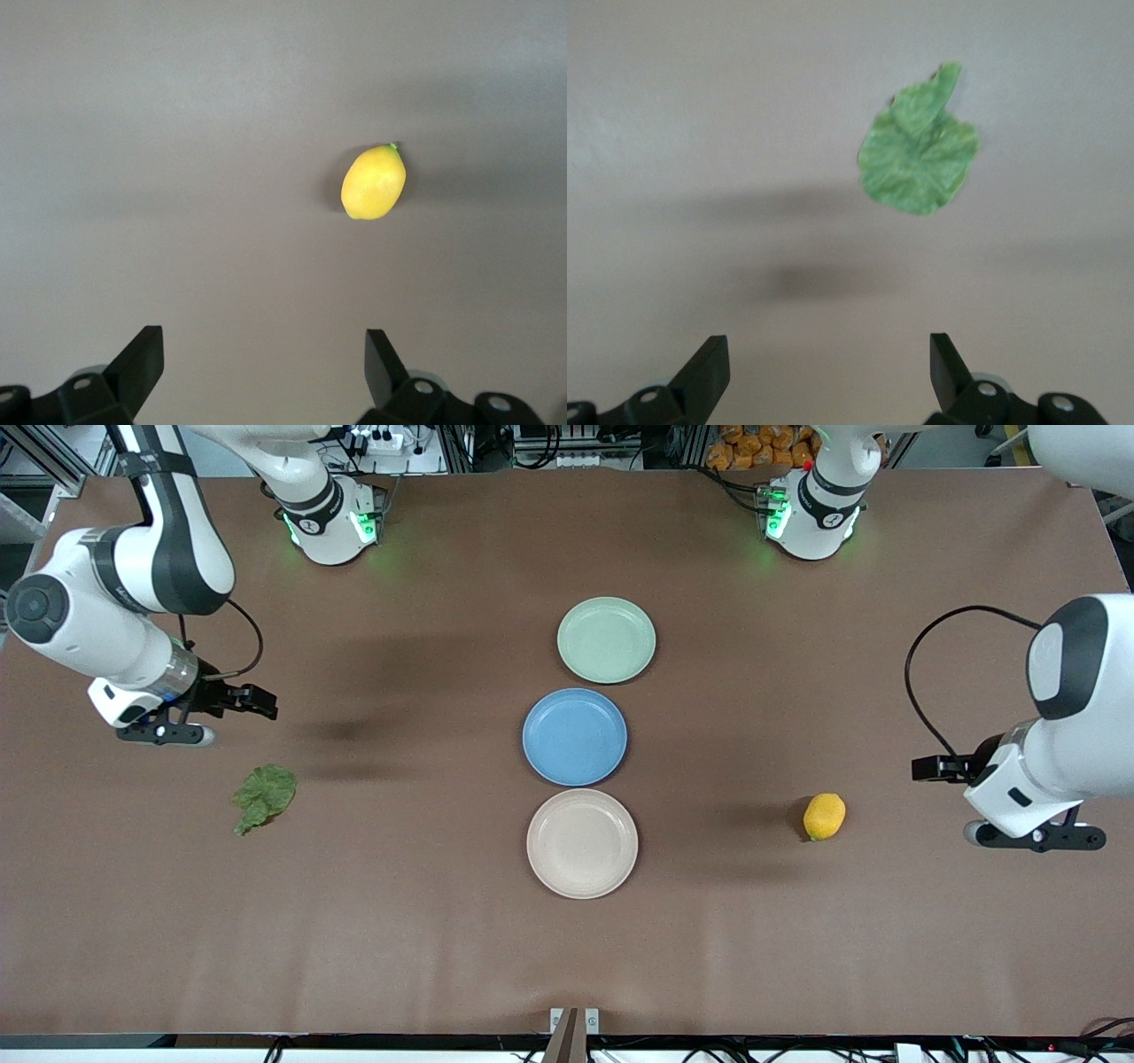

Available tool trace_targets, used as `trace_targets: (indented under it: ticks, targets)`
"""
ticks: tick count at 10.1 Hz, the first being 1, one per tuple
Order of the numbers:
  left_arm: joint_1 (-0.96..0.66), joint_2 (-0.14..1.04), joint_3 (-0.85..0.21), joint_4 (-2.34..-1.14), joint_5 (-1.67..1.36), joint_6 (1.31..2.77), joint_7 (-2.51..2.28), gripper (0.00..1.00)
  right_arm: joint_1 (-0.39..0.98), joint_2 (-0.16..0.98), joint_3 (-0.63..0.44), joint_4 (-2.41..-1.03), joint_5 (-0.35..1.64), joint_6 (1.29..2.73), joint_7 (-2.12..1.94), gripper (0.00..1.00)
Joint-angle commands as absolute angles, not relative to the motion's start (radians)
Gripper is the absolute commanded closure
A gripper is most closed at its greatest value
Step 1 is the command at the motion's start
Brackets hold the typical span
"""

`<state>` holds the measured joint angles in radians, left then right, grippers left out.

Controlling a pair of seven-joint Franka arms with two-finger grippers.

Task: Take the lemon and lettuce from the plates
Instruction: 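Open both grippers to drop the lemon and lettuce on the table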

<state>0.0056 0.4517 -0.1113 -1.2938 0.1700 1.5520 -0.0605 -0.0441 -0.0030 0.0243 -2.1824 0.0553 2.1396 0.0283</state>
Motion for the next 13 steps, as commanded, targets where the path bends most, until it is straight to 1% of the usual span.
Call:
trace_targets:
  ticks: [1, 4, 6, 8, 9, 12, 13]
  targets:
    - [0.008, 0.399, -0.12, -1.324, 0.14, 1.539, -0.084, 0.0, -0.041, -0.011, 0.006, -2.038, 0.044, 2.038, 0.018, 0.0]
    - [0.006, 0.341, -0.121, -1.324, 0.086, 1.516, -0.127, 0.0, -0.026, -0.011, -0.008, -1.803, 0.043, 1.823, 0.024, 0.0]
    - [0.002, 0.299, -0.123, -1.322, 0.086, 1.476, -0.111, 0.0, -0.025, -0.012, -0.018, -1.688, 0.043, 1.74, 0.028, 0.0]
    - [0.0, 0.256, -0.146, -1.322, 0.086, 1.436, -0.109, 0.0, -0.025, -0.009, -0.015, -1.568, -0.013, 1.598, 0.028, 0.0]
    - [0.0, 0.238, -0.147, -1.322, 0.086, 1.425, -0.109, 0.0, -0.026, -0.009, -0.015, -1.539, -0.018, 1.563, 0.029, 0.0]
    - [0.003, 0.216, -0.163, -1.319, 0.086, 1.422, -0.11, 0.0, -0.026, -0.014, -0.011, -1.526, -0.012, 1.543, 0.034, 0.0]
    - [0.005, 0.2, -0.163, -1.319, 0.086, 1.386, -0.11, 0.0, -0.026, -0.014, -0.009, -1.526, -0.008, 1.542, 0.034, 0.0]
